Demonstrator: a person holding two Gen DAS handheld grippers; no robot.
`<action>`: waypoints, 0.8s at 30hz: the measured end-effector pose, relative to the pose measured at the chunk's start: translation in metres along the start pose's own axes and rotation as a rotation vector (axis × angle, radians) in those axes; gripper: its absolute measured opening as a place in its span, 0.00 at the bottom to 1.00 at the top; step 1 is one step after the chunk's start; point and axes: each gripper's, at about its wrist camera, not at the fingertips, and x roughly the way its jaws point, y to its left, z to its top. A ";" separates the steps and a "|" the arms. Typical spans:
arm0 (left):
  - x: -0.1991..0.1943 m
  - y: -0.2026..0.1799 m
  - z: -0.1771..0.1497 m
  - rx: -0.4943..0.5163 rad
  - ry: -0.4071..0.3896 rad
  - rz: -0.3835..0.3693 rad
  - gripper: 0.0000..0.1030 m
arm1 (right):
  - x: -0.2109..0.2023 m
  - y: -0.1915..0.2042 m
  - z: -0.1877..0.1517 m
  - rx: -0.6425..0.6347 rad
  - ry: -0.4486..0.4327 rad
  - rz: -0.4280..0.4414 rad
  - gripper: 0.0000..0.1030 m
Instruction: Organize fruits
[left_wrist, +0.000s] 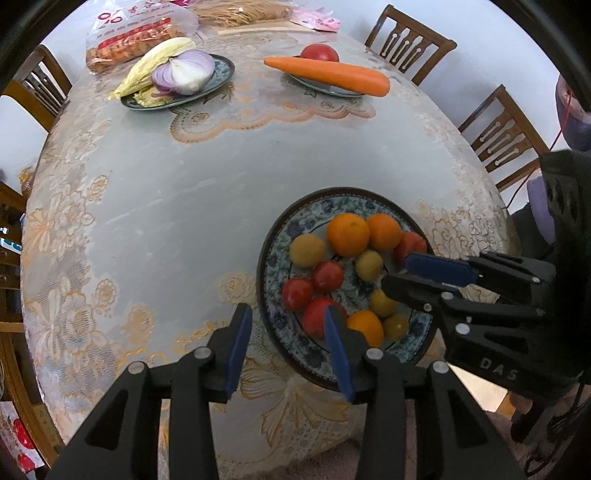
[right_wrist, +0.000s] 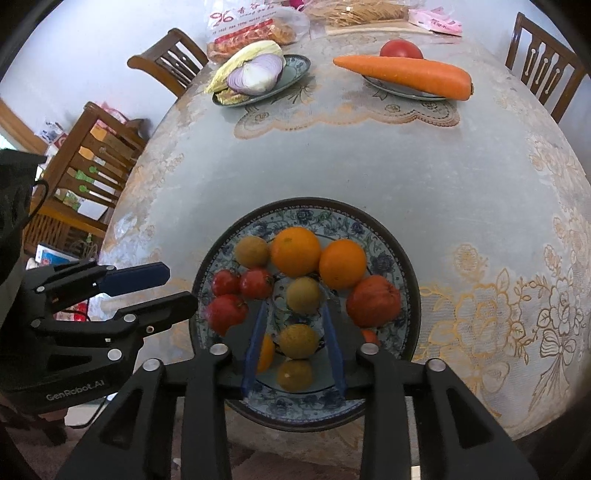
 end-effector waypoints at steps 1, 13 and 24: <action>-0.002 0.000 0.000 -0.005 -0.006 0.004 0.43 | -0.003 -0.001 -0.001 0.003 -0.004 0.005 0.35; -0.022 -0.019 -0.016 -0.109 -0.060 0.067 0.62 | -0.043 -0.011 -0.021 -0.019 -0.029 0.009 0.60; -0.027 -0.043 -0.036 -0.177 -0.060 0.139 0.72 | -0.058 -0.023 -0.043 -0.041 -0.043 0.003 0.71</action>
